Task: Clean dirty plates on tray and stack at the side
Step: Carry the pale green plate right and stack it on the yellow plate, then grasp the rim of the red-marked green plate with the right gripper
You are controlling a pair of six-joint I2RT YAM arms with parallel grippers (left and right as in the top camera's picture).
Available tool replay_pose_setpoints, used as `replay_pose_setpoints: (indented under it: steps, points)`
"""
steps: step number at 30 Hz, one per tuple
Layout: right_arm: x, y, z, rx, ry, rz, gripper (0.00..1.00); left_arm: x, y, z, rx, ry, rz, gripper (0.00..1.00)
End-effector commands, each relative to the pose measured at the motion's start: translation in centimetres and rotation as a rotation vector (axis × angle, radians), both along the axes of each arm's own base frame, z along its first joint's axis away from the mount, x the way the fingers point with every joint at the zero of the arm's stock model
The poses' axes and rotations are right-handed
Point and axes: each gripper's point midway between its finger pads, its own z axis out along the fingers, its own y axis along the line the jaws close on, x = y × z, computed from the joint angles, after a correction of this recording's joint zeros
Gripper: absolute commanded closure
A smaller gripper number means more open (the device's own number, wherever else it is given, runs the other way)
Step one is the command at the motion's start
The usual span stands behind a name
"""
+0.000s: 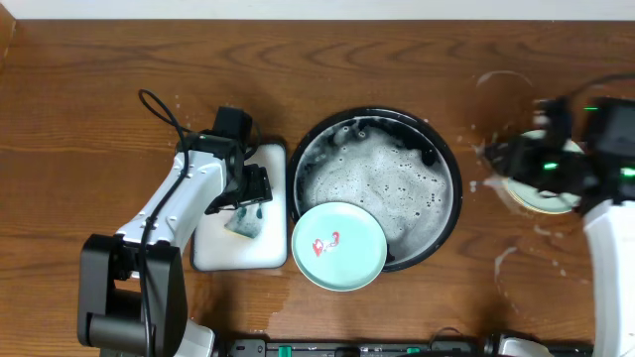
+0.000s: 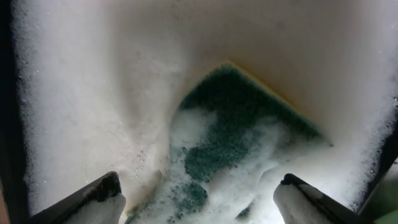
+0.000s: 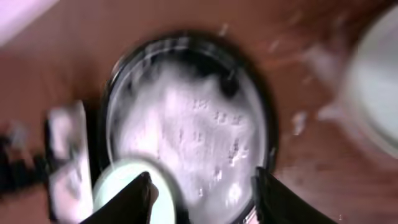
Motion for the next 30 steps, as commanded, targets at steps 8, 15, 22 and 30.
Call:
replay_pose_setpoints:
  steps: [8, 15, 22, 30]
  points:
    - [-8.2, 13.9, -11.8, -0.243, 0.28, 0.578, 0.53, -0.1, 0.1, 0.0, 0.002, 0.001, 0.001, 0.17]
    - [-10.9, 13.8, -18.7, -0.297, 0.513, 0.588, 0.6, -0.1, 0.1, 0.0, 0.002, 0.001, 0.001, 0.18]
    - [-7.1, 13.0, -17.5, -0.335, 0.405, 0.508, 0.99, -0.1, 0.1, 0.0, 0.002, 0.001, 0.001, 0.17]
    - [2.2, 7.8, -12.7, -0.571, 0.06, 0.297, 0.99, -0.1, 0.1, 0.0, 0.002, 0.001, 0.001, 0.18]
